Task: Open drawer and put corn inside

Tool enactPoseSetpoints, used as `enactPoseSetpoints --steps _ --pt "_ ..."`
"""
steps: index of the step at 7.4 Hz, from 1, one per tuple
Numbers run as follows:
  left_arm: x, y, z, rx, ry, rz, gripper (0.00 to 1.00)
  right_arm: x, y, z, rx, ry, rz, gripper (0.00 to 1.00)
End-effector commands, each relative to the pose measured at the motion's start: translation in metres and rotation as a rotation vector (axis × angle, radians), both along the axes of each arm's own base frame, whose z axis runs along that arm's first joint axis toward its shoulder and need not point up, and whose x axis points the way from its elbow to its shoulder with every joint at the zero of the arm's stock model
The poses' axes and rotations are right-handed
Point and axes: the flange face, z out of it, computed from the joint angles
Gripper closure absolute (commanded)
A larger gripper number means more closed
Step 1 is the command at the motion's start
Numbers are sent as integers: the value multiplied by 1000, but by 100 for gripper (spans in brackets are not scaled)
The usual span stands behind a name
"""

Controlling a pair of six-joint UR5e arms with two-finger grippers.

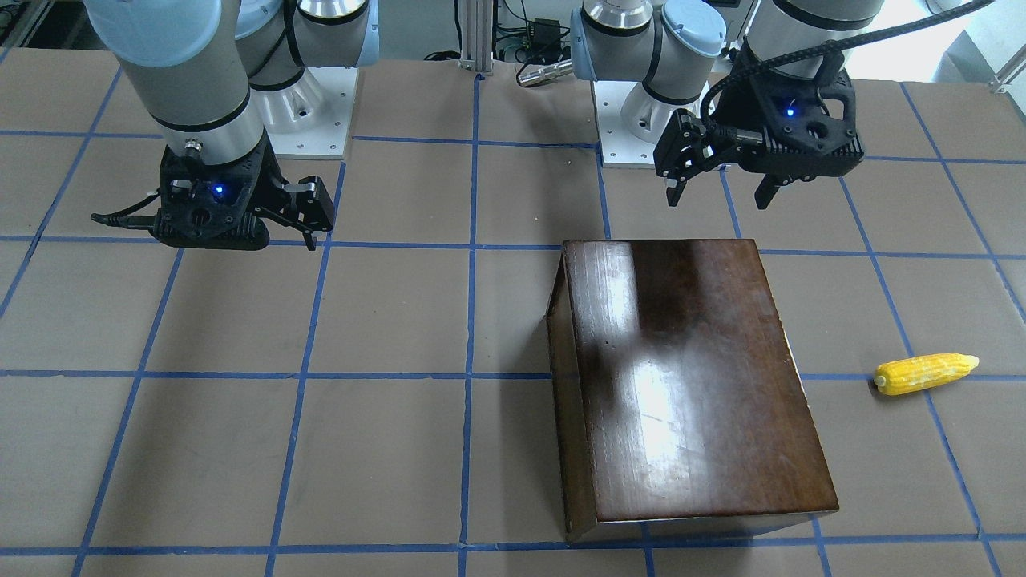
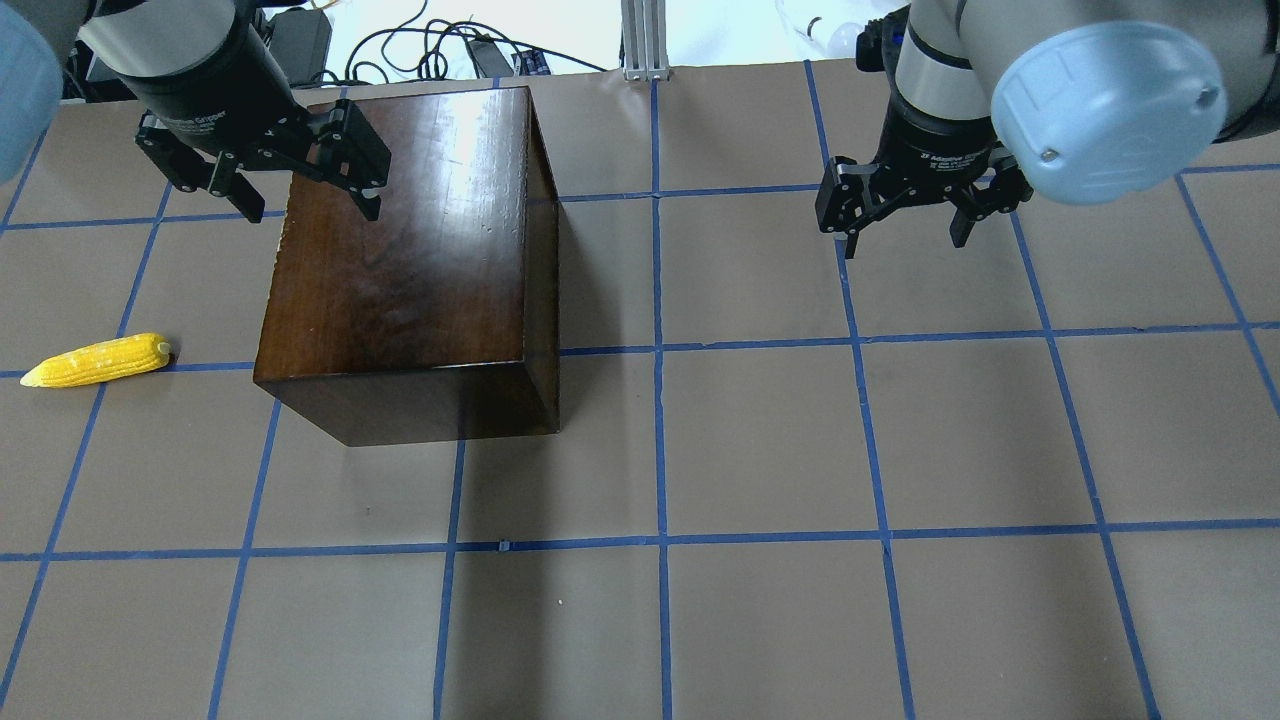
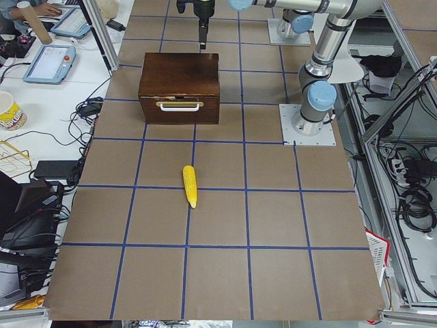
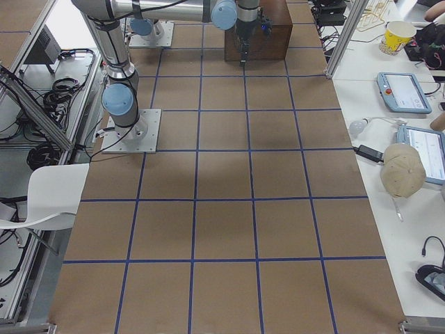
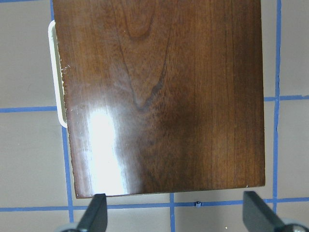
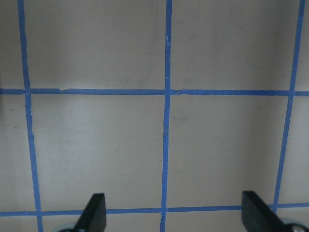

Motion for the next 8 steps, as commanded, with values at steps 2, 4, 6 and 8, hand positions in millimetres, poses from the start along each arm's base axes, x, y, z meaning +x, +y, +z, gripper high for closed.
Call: enactPoseSetpoints --steps 2,4,6,8 --pt "0 0 -1 3 0 0 0 0 0 0 0 0 0 0" --pt "1 1 -1 3 -1 2 0 0 0 0 0 0 0 0" --pt "14 -13 -8 11 -2 0 0 0 0 0 0 0 0 0" --pt "84 -28 -16 30 -3 -47 0 0 0 0 0 0 0 0"
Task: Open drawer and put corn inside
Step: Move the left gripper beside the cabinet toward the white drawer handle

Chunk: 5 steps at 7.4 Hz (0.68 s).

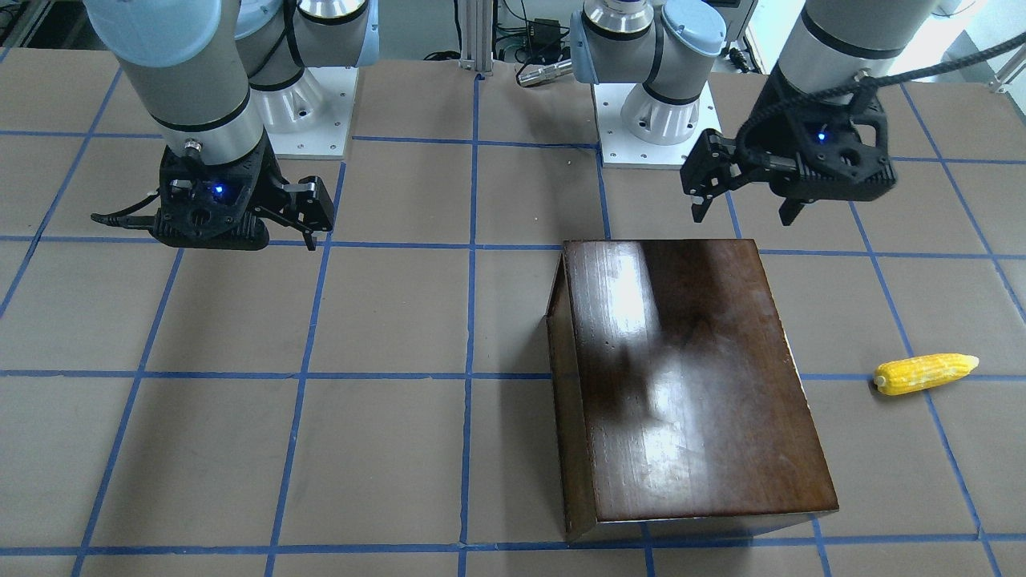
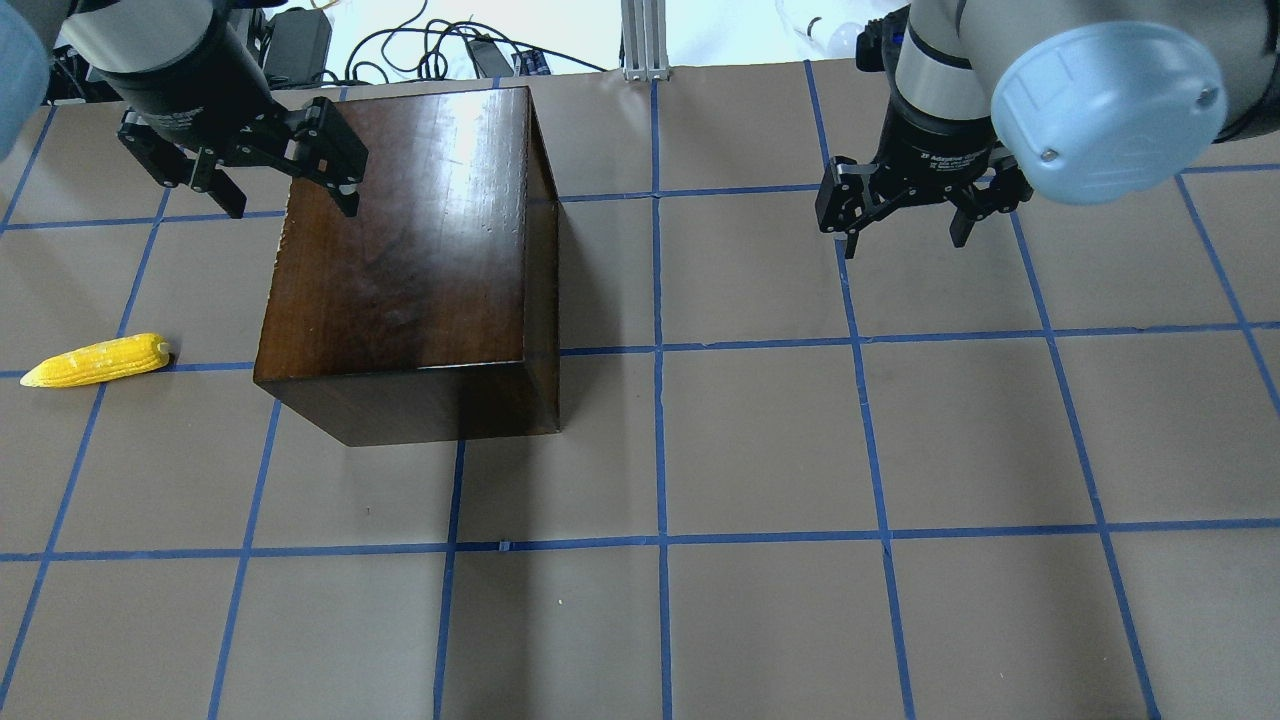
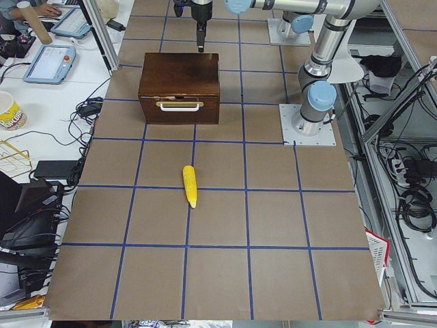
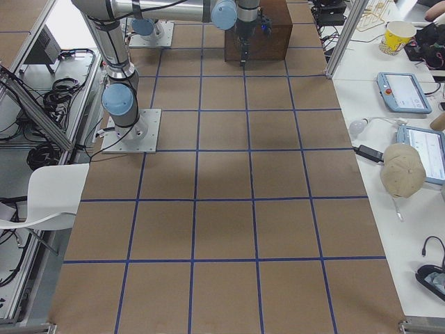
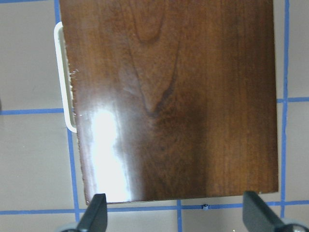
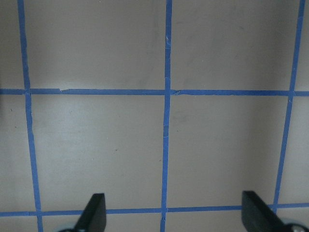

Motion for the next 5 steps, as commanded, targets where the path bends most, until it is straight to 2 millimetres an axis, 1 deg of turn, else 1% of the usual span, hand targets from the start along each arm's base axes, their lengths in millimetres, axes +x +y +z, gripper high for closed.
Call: enactPoseSetpoints --steps 1,2,3,4,5 --pt "72 -14 -11 11 49 -54 0 0 0 0 0 0 0 0" --pt "101 -18 -22 18 94 -5 0 0 0 0 0 0 0 0" --pt "131 -27 -40 43 110 -17 0 0 0 0 0 0 0 0" --pt "157 -35 -58 54 151 -36 0 0 0 0 0 0 0 0" --pt "179 -40 -72 65 182 -7 0 0 0 0 0 0 0 0"
